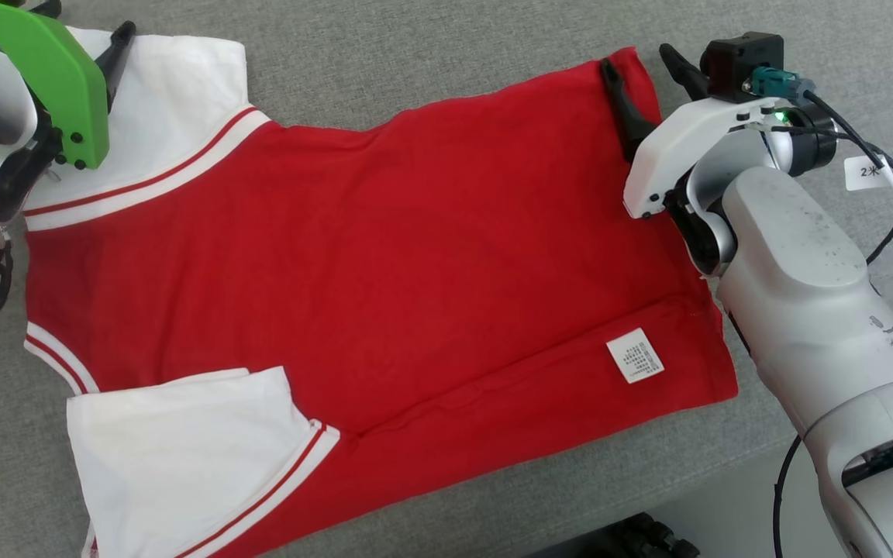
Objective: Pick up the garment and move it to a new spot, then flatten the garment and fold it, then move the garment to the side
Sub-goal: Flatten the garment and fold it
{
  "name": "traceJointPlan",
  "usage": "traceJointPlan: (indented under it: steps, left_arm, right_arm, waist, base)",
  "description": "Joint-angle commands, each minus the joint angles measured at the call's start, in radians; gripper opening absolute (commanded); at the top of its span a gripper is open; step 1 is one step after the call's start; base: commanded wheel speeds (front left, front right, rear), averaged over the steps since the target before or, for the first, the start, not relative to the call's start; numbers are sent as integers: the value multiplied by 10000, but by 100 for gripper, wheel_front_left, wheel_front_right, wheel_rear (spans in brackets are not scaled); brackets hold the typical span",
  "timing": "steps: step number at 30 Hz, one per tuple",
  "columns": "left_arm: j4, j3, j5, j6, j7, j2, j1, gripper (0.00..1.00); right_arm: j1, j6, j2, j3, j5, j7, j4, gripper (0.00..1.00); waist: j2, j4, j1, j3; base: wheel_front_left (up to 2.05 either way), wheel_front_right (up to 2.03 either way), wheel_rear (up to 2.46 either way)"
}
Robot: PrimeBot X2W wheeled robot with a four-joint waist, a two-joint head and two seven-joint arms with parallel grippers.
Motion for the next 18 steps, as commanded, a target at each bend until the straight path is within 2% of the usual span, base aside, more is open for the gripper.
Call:
traceJointPlan:
  steps: [1, 15, 16, 17, 18]
  left_arm:
    - [119, -129, -139, -25, 126, 95, -147, 100]
    - [223, -756, -1447, -26, 970, -207, -244, 100]
    - [214, -804, -1484, -26, 979, -207, -221, 80]
    - [215, -868, -1532, -26, 964, -200, -207, 45]
    - [209, -881, -1599, -26, 876, -207, -196, 14]
  right_arm:
    - [-143, -18, -31, 100, 107, -80, 160, 100]
    - [-571, -18, -116, 905, 881, 148, 1369, 100]
    - [-580, -18, -108, 940, 969, 195, 1419, 73]
    - [-599, -18, -108, 987, 1030, 231, 1458, 34]
    - [-625, -18, -111, 1029, 1077, 243, 1482, 2]
  waist:
    - [-1, 92, -2, -52]
    - [-1, 364, -2, -242]
    - [-1, 366, -2, -239]
    - [-1, 362, -2, -240]
    - [-1, 357, -2, -246]
  base:
    - [0, 0, 0]
    - [0, 0, 0]
    - [0, 0, 0]
    - [0, 0, 0]
    - [0, 0, 0]
